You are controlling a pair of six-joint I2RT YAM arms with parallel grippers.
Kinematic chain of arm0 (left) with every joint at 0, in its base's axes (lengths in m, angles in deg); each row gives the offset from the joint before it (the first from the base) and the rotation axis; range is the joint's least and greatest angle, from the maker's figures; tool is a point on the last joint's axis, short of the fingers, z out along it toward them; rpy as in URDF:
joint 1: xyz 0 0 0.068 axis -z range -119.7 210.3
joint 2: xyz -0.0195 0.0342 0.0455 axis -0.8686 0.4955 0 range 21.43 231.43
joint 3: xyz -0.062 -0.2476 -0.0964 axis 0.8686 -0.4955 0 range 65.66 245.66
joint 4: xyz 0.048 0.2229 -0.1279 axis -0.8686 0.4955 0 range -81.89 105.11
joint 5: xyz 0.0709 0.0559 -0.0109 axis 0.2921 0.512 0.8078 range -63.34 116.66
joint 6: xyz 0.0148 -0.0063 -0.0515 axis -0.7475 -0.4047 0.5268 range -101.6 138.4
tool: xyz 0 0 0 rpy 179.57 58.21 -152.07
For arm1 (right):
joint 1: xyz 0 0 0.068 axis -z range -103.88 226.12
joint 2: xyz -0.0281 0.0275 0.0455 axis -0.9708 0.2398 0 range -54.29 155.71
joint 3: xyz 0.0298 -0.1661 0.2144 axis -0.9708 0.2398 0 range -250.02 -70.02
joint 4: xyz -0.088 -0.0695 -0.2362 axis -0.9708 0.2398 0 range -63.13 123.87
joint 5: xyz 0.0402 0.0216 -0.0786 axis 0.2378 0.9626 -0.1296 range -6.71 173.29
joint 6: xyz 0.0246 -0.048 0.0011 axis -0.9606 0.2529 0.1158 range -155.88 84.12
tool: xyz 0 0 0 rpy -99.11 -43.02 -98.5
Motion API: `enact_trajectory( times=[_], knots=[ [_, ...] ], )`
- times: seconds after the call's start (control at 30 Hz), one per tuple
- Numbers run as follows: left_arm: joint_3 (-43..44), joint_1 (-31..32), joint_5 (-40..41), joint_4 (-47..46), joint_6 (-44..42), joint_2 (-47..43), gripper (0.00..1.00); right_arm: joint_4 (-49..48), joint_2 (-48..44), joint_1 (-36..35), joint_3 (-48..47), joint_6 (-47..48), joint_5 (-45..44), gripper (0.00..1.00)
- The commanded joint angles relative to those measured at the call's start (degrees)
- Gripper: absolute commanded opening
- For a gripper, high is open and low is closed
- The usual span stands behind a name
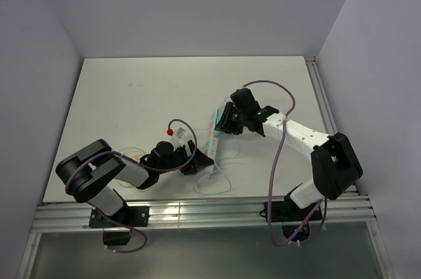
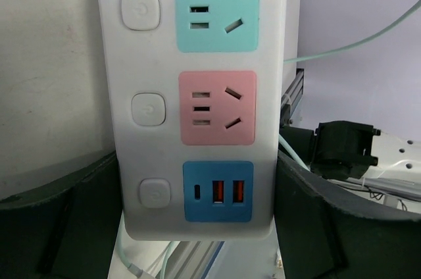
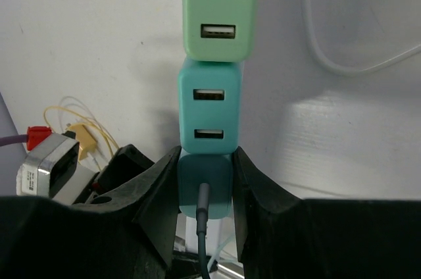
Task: Insert the plug
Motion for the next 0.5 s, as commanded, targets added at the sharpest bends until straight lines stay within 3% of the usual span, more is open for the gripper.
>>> enact_trajectory(
  times=[0.0,0.13,0.27,0.3,0.37,0.47],
  knots=[
    [-0.1,3.4,-6.4,0.7,-4.1,2.4,0.0,-4.8,6.3,-3.5,3.4,-2.5,-2.6,0.0],
    [-0.3,3.5,-5.8,1.9,-4.5,1.2,0.0,-6.6,7.1,-4.8,4.3,-2.5,-2.8,0.0],
    [0.2,3.5,-3.4,7.0,-5.9,-1.3,0.0,-8.6,2.1,-4.8,4.9,0.0,-2.8,0.02],
    [0.6,3.6,-2.8,9.7,-6.5,-2.2,0.0,-8.3,1.3,-4.8,4.0,0.6,-3.2,0.12],
    [1.6,3.5,-0.8,12.7,-6.6,-3.1,0.0,-6.2,-0.3,-4.8,2.5,2.4,-3.7,0.19],
    [2.9,3.5,0.6,16.9,-6.9,-4.5,0.0,-3.9,-2.1,-4.8,0.0,4.4,-4.3,0.44]
  ],
)
